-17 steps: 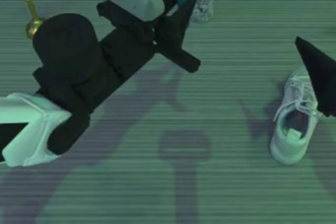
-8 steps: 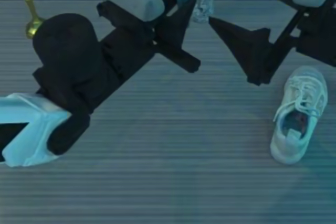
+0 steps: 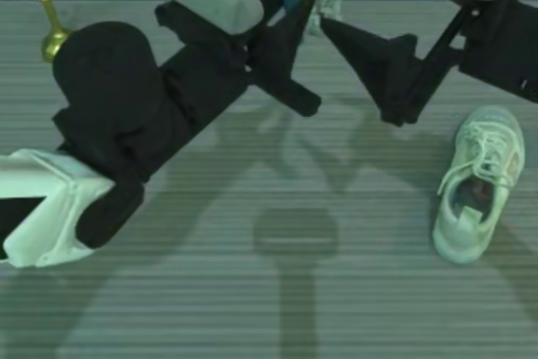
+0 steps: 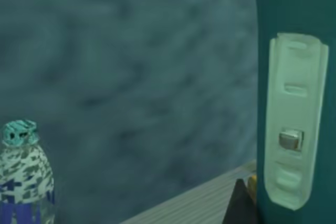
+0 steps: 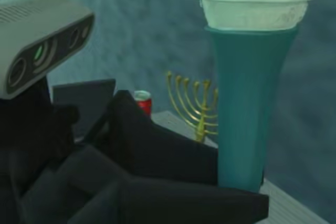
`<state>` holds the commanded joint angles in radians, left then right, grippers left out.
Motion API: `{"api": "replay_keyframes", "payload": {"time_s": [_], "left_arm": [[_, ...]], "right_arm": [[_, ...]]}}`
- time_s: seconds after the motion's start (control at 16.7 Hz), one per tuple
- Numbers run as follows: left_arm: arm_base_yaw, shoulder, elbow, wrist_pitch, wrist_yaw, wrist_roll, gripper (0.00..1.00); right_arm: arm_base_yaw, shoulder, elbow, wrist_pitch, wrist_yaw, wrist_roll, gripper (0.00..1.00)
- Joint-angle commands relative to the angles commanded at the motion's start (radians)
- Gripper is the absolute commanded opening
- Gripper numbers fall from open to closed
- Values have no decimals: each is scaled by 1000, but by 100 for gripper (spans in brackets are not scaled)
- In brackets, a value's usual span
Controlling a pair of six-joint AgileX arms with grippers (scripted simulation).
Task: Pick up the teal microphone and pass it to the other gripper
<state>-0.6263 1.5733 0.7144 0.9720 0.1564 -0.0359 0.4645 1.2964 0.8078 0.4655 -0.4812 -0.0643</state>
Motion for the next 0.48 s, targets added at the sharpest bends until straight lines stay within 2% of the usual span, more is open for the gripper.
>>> {"api": "replay_keyframes", "payload": {"time_s": [0.36,0.48], "left_arm": [[0,0,0,0,0,0,0],[0,0,0,0,0,0,0]], "right_arm": [[94,272,214,46,98,3,100],[116,320,260,54,120,4,100]]}}
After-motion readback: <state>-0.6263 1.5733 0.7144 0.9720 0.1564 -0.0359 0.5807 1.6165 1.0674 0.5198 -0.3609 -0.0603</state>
